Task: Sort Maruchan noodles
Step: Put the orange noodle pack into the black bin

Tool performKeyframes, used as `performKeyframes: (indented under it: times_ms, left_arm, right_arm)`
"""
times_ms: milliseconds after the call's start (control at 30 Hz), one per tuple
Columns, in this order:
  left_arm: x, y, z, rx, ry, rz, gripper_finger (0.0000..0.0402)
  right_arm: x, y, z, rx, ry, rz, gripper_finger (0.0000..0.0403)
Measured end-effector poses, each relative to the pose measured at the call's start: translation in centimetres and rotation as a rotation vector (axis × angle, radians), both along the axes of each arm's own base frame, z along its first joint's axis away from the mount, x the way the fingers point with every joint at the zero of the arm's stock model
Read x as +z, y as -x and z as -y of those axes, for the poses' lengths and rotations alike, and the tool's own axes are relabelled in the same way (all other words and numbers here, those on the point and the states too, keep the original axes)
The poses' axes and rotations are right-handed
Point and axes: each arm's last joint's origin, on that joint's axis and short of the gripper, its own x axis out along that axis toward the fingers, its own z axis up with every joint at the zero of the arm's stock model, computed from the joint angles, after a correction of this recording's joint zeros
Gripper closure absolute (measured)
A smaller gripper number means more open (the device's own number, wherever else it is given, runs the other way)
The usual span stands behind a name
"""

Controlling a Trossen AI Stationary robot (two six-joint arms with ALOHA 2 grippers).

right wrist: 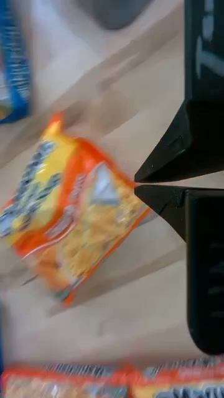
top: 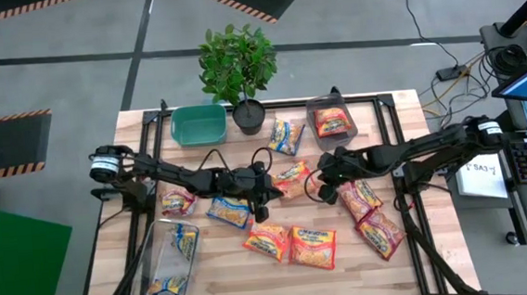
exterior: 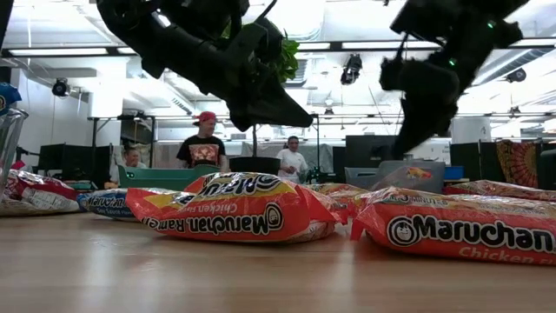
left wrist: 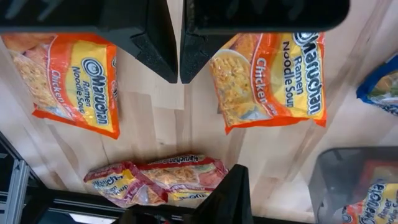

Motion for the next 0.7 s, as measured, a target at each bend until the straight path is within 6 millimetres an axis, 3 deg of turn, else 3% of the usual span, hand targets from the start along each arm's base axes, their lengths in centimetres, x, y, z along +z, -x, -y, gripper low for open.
performKeyframes:
  times_ms: [233,500,700]
  left_arm:
    - [-1.3,0.1,0.3,0.000,0.013,-0.006,0.0400]
    - [-4.2,-1.1,0.6,-0.007,0.024,-0.024,0.0400]
    - [-5.2,-1.2,0.5,0.005,0.017,-0.052,0.0400]
  right_arm:
    - [-2.3,0.9,0.0,-0.076,-0.048,0.030,0.0394]
    - [-2.4,0.9,0.5,-0.161,-0.105,0.069,0.0392]
    - [-2.5,0.9,1.6,-0.218,-0.180,0.073,0.0337]
